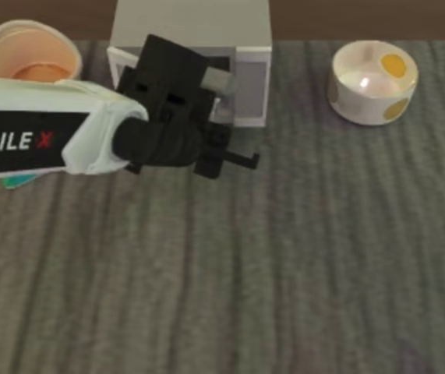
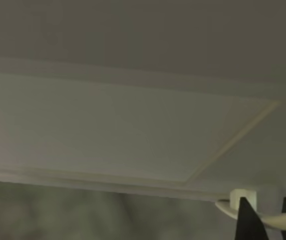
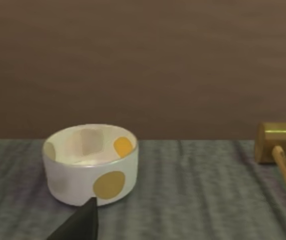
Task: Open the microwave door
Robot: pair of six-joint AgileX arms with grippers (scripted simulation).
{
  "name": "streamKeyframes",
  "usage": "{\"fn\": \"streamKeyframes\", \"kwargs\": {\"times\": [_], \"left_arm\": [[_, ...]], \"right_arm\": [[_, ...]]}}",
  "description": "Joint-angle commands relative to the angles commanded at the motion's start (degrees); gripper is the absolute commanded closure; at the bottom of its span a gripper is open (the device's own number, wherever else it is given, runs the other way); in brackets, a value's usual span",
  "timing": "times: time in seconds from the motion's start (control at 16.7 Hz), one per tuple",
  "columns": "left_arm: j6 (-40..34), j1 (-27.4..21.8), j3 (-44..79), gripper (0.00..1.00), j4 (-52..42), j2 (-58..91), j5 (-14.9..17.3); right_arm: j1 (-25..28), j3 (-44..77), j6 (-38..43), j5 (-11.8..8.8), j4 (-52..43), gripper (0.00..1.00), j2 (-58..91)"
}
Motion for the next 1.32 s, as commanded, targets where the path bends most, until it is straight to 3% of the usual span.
{"fn": "streamKeyframes", "kwargs": {"times": [1.02,1.32], "left_arm": [[0.00,0.00,0.00,1.00,0.00,0.00,0.00],[1.22,0.29,-0.94,1.00,0.25,-0.70,1.51]], "right_arm": [[0.00,0.00,0.00,0.00,0.00,0.00,0.00],[0.00,0.00,0.00,0.00,0.00,0.00,0.00]]}}
